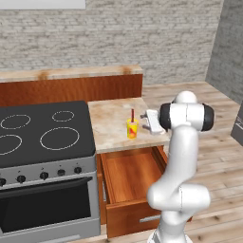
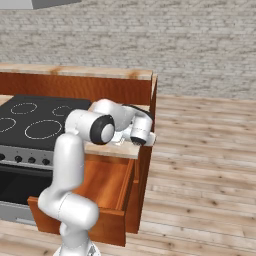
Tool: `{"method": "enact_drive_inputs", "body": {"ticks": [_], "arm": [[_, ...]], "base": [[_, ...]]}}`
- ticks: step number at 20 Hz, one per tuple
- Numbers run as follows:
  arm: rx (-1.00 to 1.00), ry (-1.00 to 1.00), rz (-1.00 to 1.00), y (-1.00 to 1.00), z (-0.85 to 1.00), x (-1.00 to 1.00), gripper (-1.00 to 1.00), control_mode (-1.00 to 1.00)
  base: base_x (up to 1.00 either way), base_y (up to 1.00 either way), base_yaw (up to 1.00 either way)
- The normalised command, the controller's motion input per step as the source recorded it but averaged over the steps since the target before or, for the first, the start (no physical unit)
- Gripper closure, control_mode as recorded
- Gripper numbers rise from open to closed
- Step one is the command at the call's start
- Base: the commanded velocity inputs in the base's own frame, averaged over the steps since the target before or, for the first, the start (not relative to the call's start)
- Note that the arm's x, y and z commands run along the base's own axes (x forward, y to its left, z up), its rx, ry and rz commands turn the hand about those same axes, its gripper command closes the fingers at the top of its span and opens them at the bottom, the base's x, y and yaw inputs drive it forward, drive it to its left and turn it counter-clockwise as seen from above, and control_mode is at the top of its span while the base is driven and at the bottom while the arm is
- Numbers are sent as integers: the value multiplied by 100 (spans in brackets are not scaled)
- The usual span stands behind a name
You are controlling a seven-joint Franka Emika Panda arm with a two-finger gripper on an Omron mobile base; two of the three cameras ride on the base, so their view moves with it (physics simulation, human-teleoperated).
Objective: Pick up the straw from the left drawer and put it inside the smoothie cup.
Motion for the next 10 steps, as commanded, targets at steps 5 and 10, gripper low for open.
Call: {"method": "enact_drive_inputs", "body": {"ticks": [5,10], "arm": [[-10,-3,-2,0,32,-70,-100,-100],[-21,-3,-8,0,39,-89,-100,-100]], "base": [[0,0,0],[0,0,0]]}}
